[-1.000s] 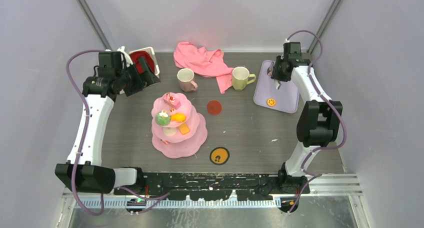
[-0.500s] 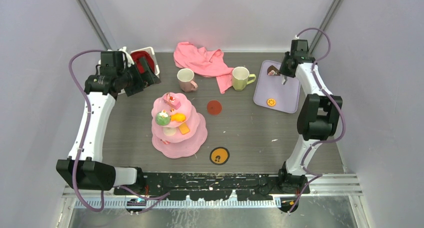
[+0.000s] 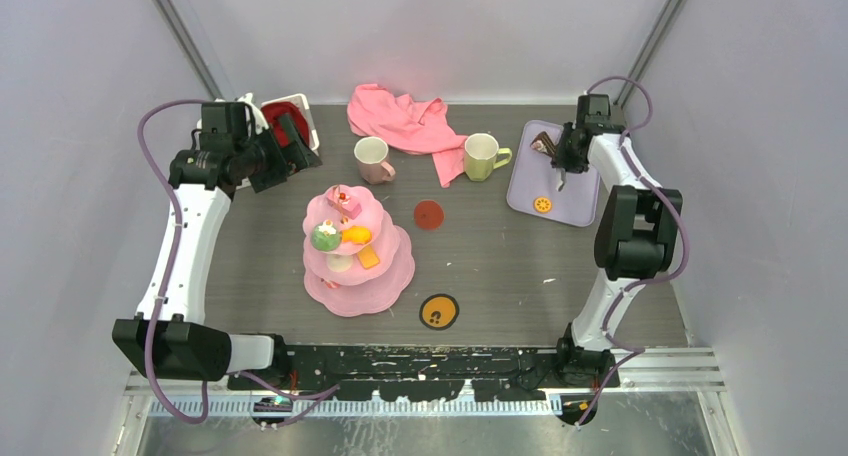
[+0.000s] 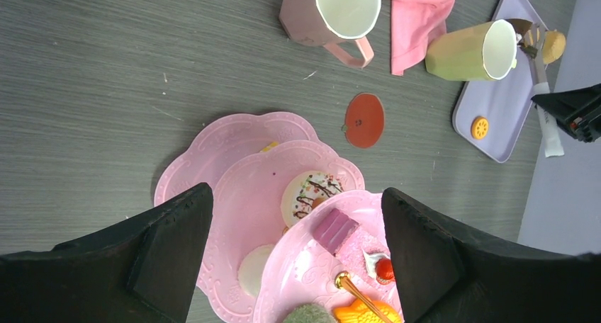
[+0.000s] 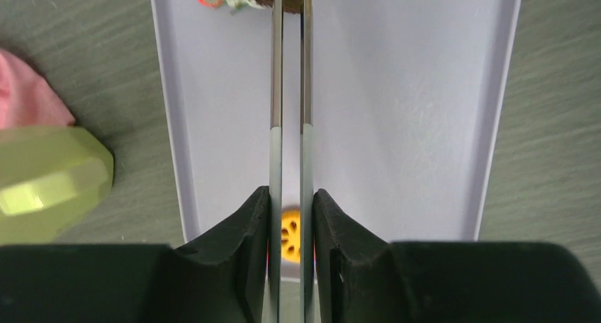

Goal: Serve the afternoon tea

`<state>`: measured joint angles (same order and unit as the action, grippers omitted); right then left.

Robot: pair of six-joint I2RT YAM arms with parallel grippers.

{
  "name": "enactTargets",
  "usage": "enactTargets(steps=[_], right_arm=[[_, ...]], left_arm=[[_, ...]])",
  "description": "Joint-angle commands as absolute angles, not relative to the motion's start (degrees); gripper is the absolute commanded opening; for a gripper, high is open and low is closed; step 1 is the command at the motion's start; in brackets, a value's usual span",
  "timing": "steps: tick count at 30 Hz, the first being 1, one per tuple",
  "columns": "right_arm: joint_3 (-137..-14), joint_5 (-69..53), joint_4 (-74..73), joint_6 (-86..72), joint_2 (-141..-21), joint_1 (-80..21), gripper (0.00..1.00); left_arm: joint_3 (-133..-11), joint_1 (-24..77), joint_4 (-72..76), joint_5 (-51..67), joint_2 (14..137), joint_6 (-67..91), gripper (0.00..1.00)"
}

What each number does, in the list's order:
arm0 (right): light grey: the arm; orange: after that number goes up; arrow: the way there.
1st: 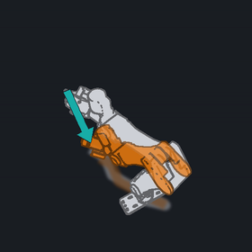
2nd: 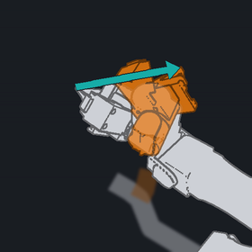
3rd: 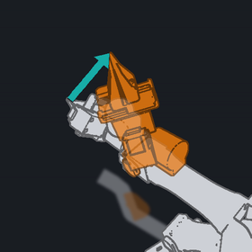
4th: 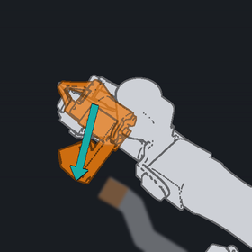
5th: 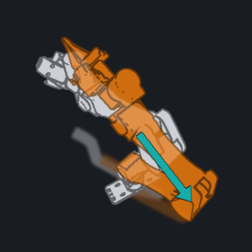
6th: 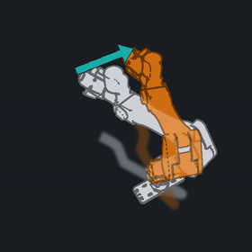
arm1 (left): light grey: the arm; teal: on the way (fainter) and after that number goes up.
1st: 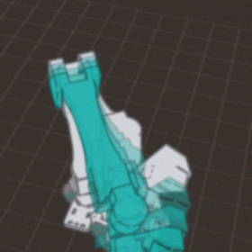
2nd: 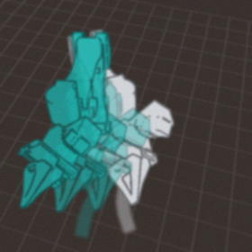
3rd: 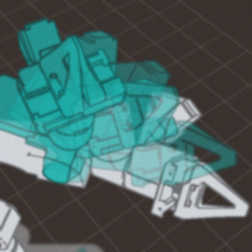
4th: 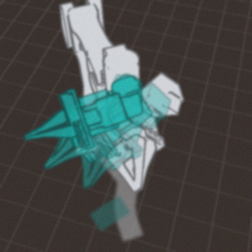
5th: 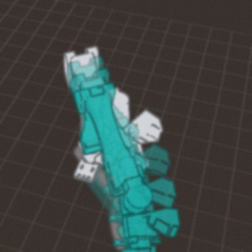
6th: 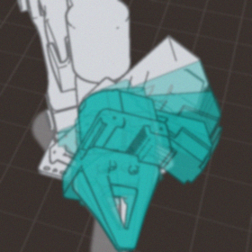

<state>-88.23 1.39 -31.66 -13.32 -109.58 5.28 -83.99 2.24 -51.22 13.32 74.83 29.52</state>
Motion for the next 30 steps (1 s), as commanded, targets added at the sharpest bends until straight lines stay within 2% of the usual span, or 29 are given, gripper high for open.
enactTargets(steps=[1,8,14,18,24,30], right_arm=[[-84.3,-2.6,-32.7,-15.2,-101.5,5.4,0.01],[-76.5,-2.3,-31.8,-15.7,-92.7,5.2,0.01],[-76.1,-1.1,-32.7,-15.1,-87.6,5.1,0.02],[-77.5,-1.0,-35.3,-12.7,-86.8,3.4,0.15],[-79.4,6.2,-38.7,-9.8,-88.9,-1.7,0.39],[-78.4,7.5,-38.6,-8.7,-89.1,-1.9,0.45]], left_arm=[[-83.6,2.0,-48.3,15.0,74.2,29.1,0.88],[-83.2,2.0,-47.6,15.3,74.3,28.8,0.88],[-82.9,2.1,-47.6,15.5,73.9,28.5,0.88],[-82.4,2.0,-47.5,16.1,74.0,28.7,0.88],[-82.0,2.0,-46.2,16.5,74.2,28.8,0.88],[-82.3,2.0,-46.9,15.7,73.7,28.1,0.88]])
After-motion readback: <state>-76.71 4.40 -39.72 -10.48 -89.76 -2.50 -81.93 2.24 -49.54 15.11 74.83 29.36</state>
